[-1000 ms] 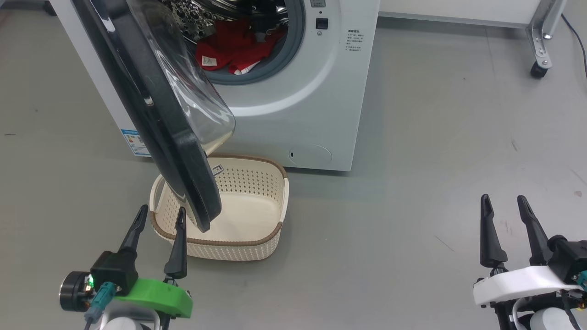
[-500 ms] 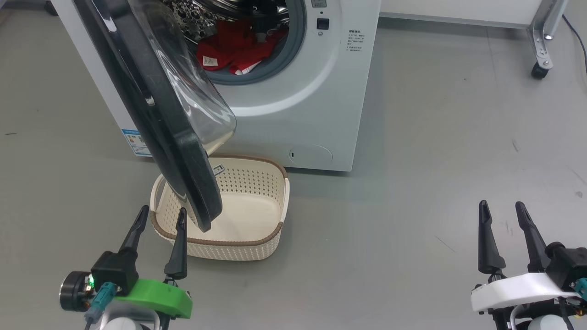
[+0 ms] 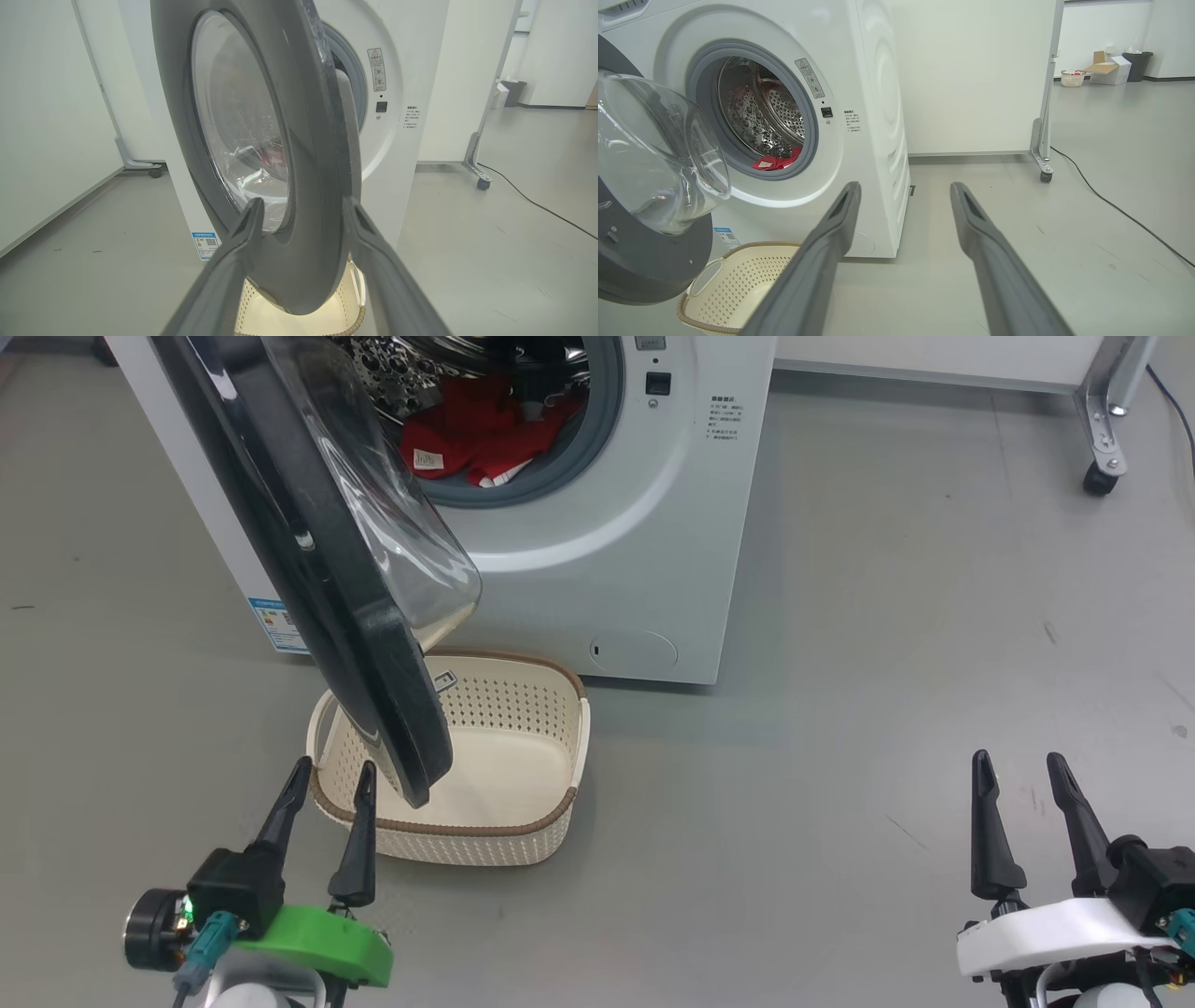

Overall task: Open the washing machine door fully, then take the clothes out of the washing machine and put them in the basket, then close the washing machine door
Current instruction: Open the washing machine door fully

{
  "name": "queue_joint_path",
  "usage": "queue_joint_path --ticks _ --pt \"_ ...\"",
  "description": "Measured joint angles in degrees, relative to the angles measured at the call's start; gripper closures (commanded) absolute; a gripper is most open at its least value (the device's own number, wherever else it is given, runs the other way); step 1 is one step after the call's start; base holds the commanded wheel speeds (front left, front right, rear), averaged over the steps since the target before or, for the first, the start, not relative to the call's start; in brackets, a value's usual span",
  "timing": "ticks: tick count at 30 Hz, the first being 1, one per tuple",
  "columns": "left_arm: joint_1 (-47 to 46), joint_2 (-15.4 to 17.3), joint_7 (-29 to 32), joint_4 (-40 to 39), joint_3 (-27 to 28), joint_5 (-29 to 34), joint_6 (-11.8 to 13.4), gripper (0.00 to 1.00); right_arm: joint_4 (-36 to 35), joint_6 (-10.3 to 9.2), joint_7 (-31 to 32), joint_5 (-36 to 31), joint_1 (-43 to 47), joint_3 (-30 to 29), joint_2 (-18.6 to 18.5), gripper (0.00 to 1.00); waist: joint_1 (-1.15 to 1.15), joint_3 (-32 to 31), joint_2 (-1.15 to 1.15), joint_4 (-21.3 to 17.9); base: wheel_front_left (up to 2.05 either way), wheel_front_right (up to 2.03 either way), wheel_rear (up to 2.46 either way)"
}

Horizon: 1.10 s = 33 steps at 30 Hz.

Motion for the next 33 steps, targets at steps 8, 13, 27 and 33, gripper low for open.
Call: queue_joint_path --ticks 8,13,27,33 --pt "0.0 -0.1 0.0 0.5 0.5 -0.2 -0.1 1.00 0.0 0.00 0.0 -0.6 0.2 -0.1 0.3 0.00 0.00 -0.1 0.00 0.1 0.00 0.00 0.00" --pt "-0.1 -0.2 0.0 -0.9 1.4 -0.2 -0.1 1.00 0.0 0.01 0.0 -0.9 0.2 -0.2 0.3 0.00 0.00 0.0 0.00 0.1 0.00 0.00 0.00" --pt "-8.4 -0.3 -0.3 -11.5 5.6 -0.1 -0.6 1.00 0.0 0.11 0.0 -1.0 0.7 -0.2 0.8 0.00 0.00 -0.4 0.00 0.4 0.00 0.00 0.00" --pt "-12.9 -0.2 -0.3 -15.4 5.8 0.5 -1.6 1.00 0.2 0.19 0.0 -1.1 0.7 -0.1 1.0 0.00 0.00 -0.8 0.00 0.2 0.00 0.00 0.00"
